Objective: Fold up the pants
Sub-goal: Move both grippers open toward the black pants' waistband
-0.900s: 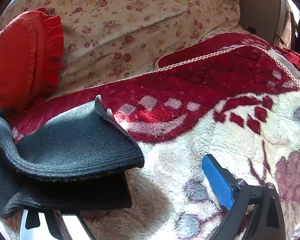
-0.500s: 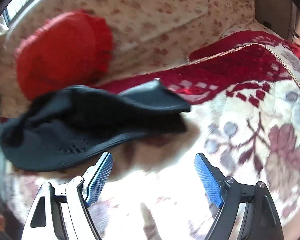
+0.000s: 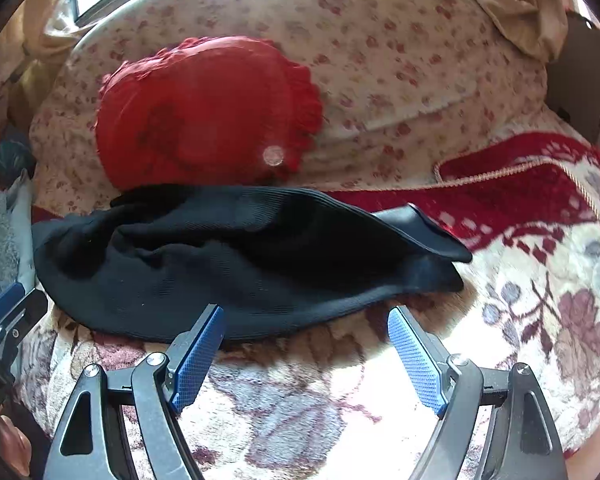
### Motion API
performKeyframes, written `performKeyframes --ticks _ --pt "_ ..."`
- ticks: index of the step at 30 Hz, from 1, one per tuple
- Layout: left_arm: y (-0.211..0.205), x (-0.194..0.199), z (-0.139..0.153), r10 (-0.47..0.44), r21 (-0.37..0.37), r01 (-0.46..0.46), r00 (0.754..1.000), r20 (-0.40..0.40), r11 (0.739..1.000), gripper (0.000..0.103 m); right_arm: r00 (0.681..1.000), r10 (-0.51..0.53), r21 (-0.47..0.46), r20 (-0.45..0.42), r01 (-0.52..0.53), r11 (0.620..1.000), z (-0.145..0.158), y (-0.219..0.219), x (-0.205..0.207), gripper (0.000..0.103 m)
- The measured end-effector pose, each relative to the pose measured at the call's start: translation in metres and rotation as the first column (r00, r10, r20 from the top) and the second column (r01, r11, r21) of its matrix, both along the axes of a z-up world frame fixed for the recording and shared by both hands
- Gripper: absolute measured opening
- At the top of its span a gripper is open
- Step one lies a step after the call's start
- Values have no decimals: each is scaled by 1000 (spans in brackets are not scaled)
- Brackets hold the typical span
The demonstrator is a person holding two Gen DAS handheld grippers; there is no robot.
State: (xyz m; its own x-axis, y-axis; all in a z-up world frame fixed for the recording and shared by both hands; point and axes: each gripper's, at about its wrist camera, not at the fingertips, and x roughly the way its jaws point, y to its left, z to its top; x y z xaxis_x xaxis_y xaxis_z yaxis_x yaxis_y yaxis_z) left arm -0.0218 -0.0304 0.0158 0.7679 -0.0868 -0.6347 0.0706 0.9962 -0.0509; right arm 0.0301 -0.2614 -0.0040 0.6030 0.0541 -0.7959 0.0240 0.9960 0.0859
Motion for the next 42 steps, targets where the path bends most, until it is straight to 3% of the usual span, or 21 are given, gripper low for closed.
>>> performKeyframes --ticks 12,42 --pt "11 3 -9 28 -21 -28 999 -16 999 59 997 61 -7 45 -61 998 -11 22 0 83" --pt "35 16 -23 107 -34 -110 993 -58 993 59 994 109 26 29 -110 994 -24 40 12 83"
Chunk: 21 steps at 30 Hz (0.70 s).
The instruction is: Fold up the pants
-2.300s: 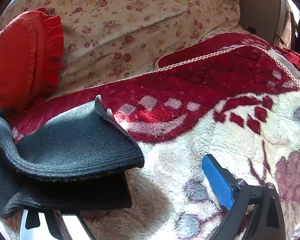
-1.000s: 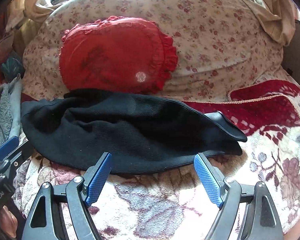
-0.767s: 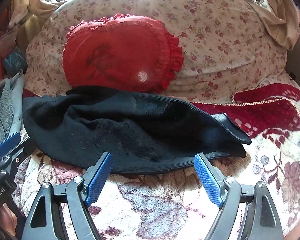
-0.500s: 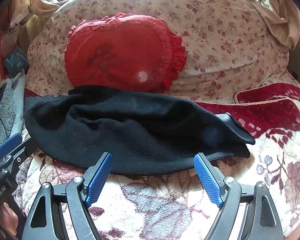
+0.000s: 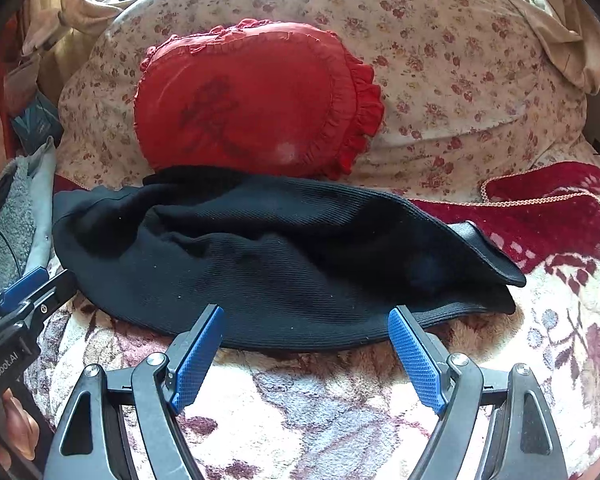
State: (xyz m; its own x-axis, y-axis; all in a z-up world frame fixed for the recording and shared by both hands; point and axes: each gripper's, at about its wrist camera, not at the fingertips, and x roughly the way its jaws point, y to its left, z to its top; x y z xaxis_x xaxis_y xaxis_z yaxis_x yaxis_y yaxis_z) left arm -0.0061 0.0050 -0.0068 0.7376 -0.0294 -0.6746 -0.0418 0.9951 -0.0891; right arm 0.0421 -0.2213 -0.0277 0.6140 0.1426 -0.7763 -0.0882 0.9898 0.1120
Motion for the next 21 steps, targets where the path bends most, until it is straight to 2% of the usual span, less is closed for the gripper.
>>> performKeyframes --ticks 10,17,21 --pt "16 3 -4 31 -8 -31 999 -17 999 59 1000 28 7 -15 -28 1000 -5 11 5 83" --pt "62 4 -7 106 -51 -107 994 -38 993 59 995 94 13 -38 -94 996 -17 28 12 83" --pt "82 12 -11 149 -47 -152 987 -57 987 59 990 133 11 -54 -133 991 -24 42 18 83"
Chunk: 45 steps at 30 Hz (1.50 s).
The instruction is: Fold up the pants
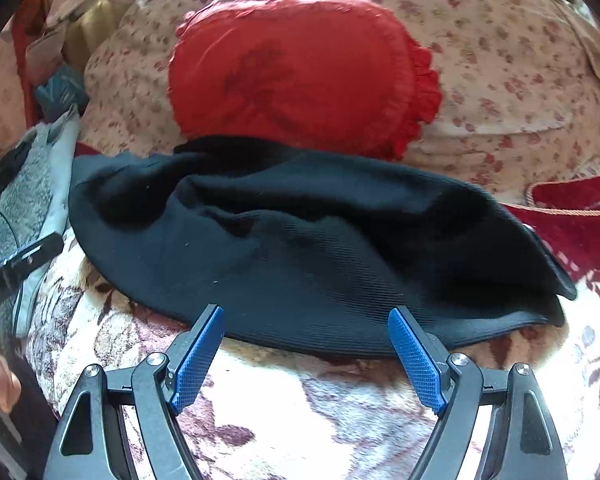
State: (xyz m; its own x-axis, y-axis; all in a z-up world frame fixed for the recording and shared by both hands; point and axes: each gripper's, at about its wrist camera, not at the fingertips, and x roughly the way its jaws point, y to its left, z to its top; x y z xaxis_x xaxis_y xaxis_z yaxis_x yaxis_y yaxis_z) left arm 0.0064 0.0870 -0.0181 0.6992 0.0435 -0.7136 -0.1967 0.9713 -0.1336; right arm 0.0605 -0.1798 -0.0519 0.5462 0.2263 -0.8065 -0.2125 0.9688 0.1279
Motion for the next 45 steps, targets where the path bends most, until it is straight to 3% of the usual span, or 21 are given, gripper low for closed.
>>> performKeyframes --ticks 17,22,23,24,25,32,37,40,42,45 --pt "30 49 -9 64 -52 -66 998 -25 996 59 999 48 21 -20 -47 999 -11 18 12 83" --pt "30 80 -25 28 -123 -33 999 -41 992 59 999 47 19 -25 -47 999 -17 14 14 82" --pt "30 82 -28 8 -145 -13 999 -35 989 47 999 43 23 -25 -42 999 -17 12 14 82" --pt "30 83 -30 -5 -167 1 1000 -27 986 14 999 38 29 -28 -37 999 -17 9 14 81" --pt "29 83 -32 -6 -175 0 999 -37 985 9 999 37 32 -33 -36 999 -18 6 15 78" --pt "41 32 -6 -42 -234 43 999 10 971 7 999 -23 63 -36 26 998 -9 -39 -1 70" --pt "60 -14 -15 -32 -236 20 998 -46 971 7 996 -88 117 -34 91 989 0 -76 -6 70" --pt "65 -21 -38 -20 -220 -3 994 -104 975 8 994 -97 143 -48 102 984 2 -85 10 70" --pt "63 -22 -49 -13 -234 -18 992 -129 972 8 989 -89 135 -117 104 985 -10 -81 34 70" --pt "57 -23 -48 -12 -198 -12 993 -120 980 8 982 -94 142 -165 118 983 -26 -75 77 64"
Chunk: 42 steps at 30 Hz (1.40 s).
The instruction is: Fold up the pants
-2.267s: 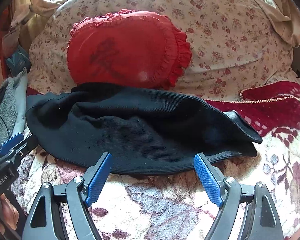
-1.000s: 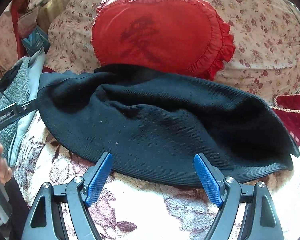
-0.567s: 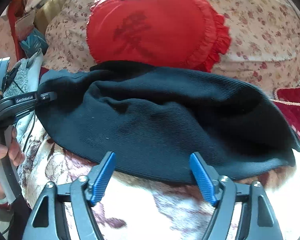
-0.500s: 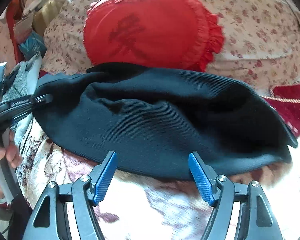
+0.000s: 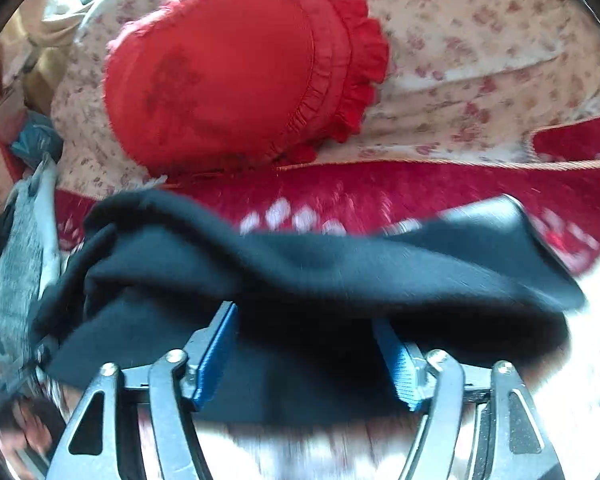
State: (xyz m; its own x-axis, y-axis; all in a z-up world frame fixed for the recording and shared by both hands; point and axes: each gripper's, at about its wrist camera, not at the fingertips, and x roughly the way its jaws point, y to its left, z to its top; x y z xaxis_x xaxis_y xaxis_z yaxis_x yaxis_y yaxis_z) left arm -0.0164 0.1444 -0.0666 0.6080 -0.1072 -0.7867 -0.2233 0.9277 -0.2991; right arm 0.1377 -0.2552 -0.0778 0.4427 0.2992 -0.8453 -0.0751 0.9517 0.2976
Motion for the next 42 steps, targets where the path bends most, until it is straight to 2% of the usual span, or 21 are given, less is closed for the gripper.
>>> performKeyframes --ticks 4,6,9,11,13,15,17,20,21,24,27,28,29,30,31,36,39,41,42 --pt "0 2 -1 -4 16 4 1000 -7 1000 8 998 -38 -62 46 41 997 3 11 63 64" --pt "0 5 -2 1 14 -1 1000 -16 1000 8 999 -36 -65 38 38 997 1 18 95 64" --pt "-1 7 -3 4 20 -3 1000 -22 1000 9 999 -39 -61 23 40 997 3 19 111 58" --pt "-1 8 -3 5 19 -4 1000 -22 1000 10 999 -20 -22 48 21 1000 17 10 93 58" --pt "-1 8 -5 6 13 -6 1000 -24 1000 10 996 -39 -43 80 42 998 30 -10 60 58" --pt "0 8 -7 7 5 -7 1000 -24 1000 10 991 -119 -92 61 124 988 32 -43 18 58" --pt "-1 7 -8 7 2 -7 1000 -28 1000 10 983 -182 -98 33 184 978 26 -75 -16 58" --pt "0 7 -9 10 1 -10 1000 -29 1000 10 954 -298 -117 -21 294 949 11 -121 -59 58" --pt "0 7 -9 15 -2 -15 999 -30 1000 10 943 -329 -103 -42 323 941 4 -131 -67 58" --pt "-1 7 -9 27 -7 -27 999 -34 1000 10 911 -393 59 -127 402 914 -16 -158 -72 58" --pt "-3 7 -9 31 7 -31 999 -37 1000 10 910 -390 178 -138 410 895 -24 -160 -61 58" --pt "-4 7 -9 32 10 -32 999 -39 999 10 900 -407 211 -154 433 876 -27 -161 -58 51" --pt "-5 7 -9 33 13 -33 999 -40 999 10 887 -435 232 -153 461 857 -28 -163 -59 37" --pt "-5 6 -9 34 14 -33 999 -40 999 10 885 -443 250 -143 466 849 -27 -162 -60 4" --pt "-5 6 -8 32 13 -32 999 -42 999 10 894 -429 273 -134 449 851 -24 -160 -61 4" --pt "-11 -12 11 -2 -4 2 1000 -4 1000 11 915 -402 219 -35 400 890 21 -156 -94 4" --pt "-18 -23 13 -36 22 36 999 -5 999 12 921 -389 156 -32 389 908 42 -160 -128 4" --pt "-21 -23 0 -40 36 42 998 -54 998 12 922 -383 63 -57 386 920 33 -159 -133 4" --pt "-19 -22 -9 -32 22 34 996 -86 999 12 919 -386 46 -73 390 920 22 -165 -131 4"
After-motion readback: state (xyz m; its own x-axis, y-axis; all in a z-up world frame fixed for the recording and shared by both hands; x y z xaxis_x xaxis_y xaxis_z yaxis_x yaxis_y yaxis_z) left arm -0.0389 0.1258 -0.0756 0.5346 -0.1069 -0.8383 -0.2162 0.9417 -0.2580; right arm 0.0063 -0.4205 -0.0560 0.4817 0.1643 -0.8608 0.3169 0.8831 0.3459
